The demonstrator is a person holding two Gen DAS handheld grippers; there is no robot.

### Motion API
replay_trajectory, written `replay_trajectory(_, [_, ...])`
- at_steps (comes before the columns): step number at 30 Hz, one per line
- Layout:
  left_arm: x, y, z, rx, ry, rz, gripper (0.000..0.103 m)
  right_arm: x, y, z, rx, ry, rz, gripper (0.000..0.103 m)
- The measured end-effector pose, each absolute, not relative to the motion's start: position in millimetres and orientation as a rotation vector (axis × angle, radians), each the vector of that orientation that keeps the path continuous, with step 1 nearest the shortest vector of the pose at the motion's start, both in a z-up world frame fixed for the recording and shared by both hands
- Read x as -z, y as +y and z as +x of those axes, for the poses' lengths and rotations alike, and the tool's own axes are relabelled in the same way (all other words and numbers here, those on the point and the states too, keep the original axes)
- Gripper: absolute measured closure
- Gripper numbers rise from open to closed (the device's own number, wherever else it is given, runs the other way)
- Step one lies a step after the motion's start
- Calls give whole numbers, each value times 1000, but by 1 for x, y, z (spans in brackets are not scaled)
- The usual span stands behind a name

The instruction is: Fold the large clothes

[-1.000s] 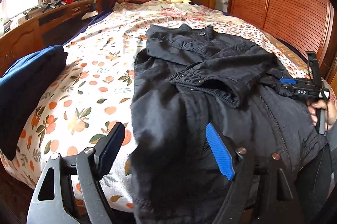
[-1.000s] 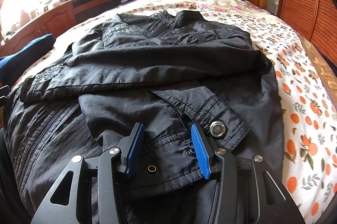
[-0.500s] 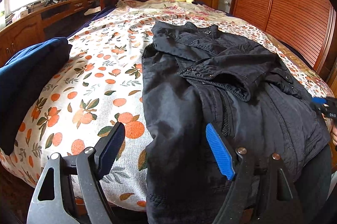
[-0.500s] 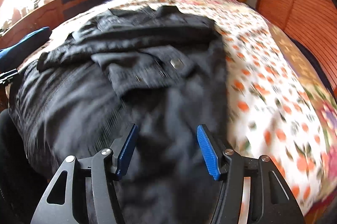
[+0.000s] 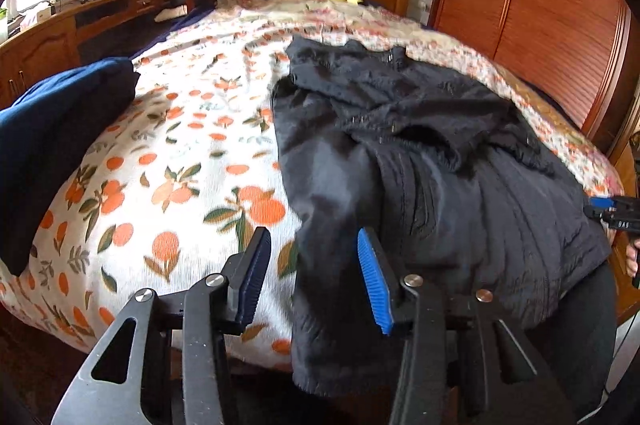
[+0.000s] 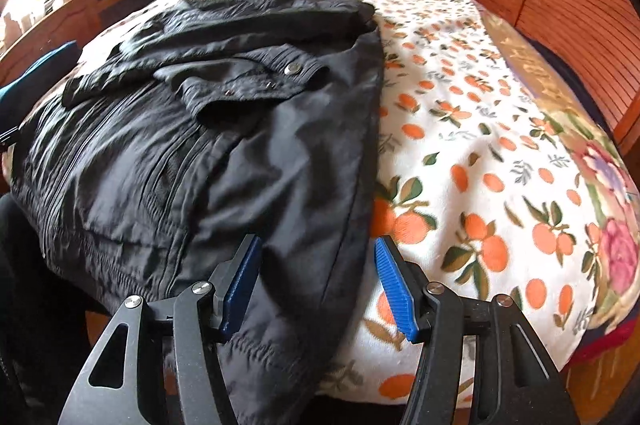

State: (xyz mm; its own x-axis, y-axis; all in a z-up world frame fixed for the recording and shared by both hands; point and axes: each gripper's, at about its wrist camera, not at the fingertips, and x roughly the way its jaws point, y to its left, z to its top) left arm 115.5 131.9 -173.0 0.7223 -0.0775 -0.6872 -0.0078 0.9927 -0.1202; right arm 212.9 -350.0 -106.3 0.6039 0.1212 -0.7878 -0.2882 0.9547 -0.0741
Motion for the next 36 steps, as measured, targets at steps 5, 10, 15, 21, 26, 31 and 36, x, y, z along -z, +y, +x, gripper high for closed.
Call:
replay_trajectory(5, [188, 132, 111, 51, 816, -120, 56, 110, -354, 210, -268, 902, -184, 43])
replay_trajectory(10, [191, 128, 108, 64, 813, -132, 59, 112, -353, 207, -302, 894, -181, 60])
replay_trajectory(15, [190, 125, 107, 85, 818, -128, 76, 109, -347, 206, -327, 867, -198, 86])
replay_trajectory(21, [192, 129, 108, 95, 839, -136, 76, 114, -350, 208, -320, 867, -183, 84])
replay_trajectory(26, [193, 126, 110, 90, 848, -108, 76, 118, -354, 212, -328, 880, -130, 80])
replay_trajectory(31, [194, 125, 110, 94, 847, -94, 76, 118, -350, 214, -324, 878, -145, 80])
replay_trajectory(36, [171, 121, 109, 128, 797, -89, 96, 104, -347, 214, -348, 835, -154, 96])
